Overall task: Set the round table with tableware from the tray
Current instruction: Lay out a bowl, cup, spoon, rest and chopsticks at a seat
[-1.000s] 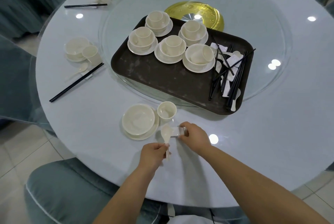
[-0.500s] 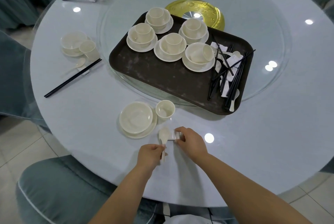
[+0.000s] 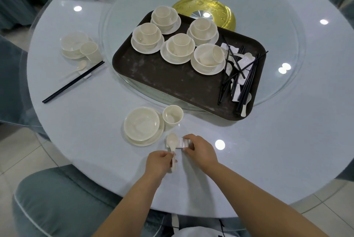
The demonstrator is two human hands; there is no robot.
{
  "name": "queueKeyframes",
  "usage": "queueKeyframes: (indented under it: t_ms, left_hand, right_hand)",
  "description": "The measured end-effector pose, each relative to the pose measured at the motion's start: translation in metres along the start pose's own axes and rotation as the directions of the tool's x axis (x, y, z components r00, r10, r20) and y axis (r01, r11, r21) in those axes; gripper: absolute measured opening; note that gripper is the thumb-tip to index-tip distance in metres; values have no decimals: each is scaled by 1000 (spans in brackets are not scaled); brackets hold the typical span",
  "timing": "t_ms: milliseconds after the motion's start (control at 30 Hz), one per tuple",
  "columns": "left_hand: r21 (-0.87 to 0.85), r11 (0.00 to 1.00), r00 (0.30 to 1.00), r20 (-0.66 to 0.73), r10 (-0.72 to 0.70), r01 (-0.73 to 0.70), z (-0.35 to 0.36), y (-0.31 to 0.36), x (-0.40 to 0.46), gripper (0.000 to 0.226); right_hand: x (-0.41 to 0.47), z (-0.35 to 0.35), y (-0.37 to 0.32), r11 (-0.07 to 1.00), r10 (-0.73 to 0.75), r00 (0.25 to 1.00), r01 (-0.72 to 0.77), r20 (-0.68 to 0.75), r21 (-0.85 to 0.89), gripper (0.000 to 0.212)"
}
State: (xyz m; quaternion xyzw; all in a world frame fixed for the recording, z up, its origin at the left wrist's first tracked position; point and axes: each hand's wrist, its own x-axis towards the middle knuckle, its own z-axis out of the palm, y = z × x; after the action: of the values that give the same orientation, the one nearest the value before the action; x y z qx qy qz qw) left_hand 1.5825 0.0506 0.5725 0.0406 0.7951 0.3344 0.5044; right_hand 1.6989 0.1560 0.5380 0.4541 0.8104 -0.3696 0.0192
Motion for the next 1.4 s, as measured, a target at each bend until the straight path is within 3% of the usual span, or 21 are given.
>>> queueKeyframes:
  t_ms: [467,600,733,900,1000,1100,1233,1400]
  left_hand:
    - [-7,1000,1000,2,-13,13,-1,-2,2,31]
    - [49,997,998,24,51,-52,-6,-5,0,29]
    - [181,981,993,-78,84,-69,-13,-2,-3,31]
    - [227,960,966,-163,201,-162,-22,16,-12,25]
    - [273,920,935,-138,327,-281,-17,43,-22,29]
    - [238,890,904,-89,418,-388,-6,71,-32,32]
    - [187,877,891,-11,453,-443,15,98,-38,30]
    - [71,892,895,64,442,-446,41,118,-35,24]
  right_hand:
    - [-3,0,4,1000,-20,1000,20,-1,17,37]
    - [-3,-1,7,997,6,1000,-6,2,77,46]
    - [-4,-12,11,992,24,1000,-25,7,124,45]
    - [7,-50,14,983,80,973,-42,-217,176,21]
    - [19,-84,16,970,114,903,-12,-414,241,11]
    - [38,-118,26,962,221,828,-100,-516,252,18]
    - [61,-149,41,934,357,858,-339,-370,115,37]
    - [78,-172,49,920,372,840,-390,-395,36,29]
